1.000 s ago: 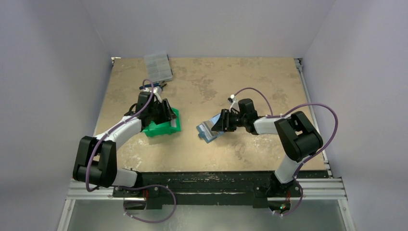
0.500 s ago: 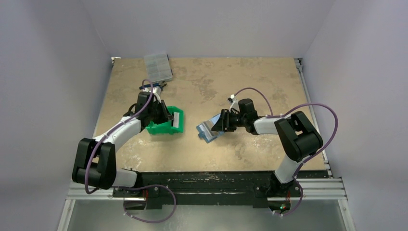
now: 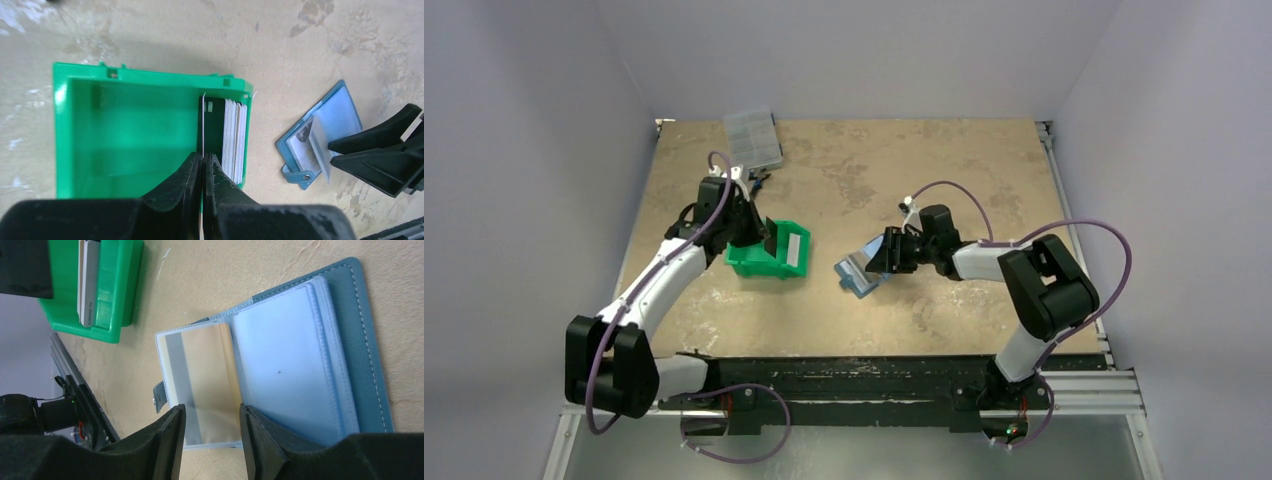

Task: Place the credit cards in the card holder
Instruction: Pick up the credit card from the storage box.

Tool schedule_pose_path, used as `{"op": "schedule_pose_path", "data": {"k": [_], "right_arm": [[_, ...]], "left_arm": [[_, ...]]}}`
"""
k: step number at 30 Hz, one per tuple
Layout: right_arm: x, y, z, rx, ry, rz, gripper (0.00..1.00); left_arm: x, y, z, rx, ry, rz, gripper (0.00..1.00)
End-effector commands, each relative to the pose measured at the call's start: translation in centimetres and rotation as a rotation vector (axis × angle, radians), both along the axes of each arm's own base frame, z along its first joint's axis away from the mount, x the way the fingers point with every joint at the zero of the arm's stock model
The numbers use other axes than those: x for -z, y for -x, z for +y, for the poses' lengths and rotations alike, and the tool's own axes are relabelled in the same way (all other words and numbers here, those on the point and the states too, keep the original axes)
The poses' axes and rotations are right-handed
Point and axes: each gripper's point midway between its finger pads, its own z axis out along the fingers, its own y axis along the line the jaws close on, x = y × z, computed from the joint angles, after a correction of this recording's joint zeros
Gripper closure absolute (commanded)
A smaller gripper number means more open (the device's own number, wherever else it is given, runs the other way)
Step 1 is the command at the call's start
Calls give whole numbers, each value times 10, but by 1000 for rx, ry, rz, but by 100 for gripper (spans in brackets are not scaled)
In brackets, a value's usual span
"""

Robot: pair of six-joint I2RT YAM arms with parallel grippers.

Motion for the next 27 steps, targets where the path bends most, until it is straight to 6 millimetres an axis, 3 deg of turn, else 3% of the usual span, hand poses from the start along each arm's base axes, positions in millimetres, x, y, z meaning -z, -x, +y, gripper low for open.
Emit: {"op": "schedule_pose_path", "data": {"k": [1, 4, 7, 10, 14, 22, 27], "right_arm": [[0, -2, -12, 32, 79, -30, 48], [-8, -3, -13, 33, 85, -45, 47], [-21, -4, -12, 26, 75, -73, 45], [-42, 1, -7, -7, 20, -114, 40], [-85, 14, 9, -87, -143, -175, 34], [-163, 26, 23, -78, -417, -237, 29], [-174, 24, 22, 3, -508, -194, 30]], "left_arm": [[-54, -6, 15, -20, -64, -118, 100], [-82, -5, 11, -9, -38, -174, 100], [-111, -4, -4, 31, 55, -239, 100], [-136, -1, -33, 97, 241, -304, 100], [-157, 4, -70, 178, 542, -389, 100], [-161, 29, -128, 188, 887, -486, 100], [-153, 41, -148, 148, 1030, -504, 100]]}}
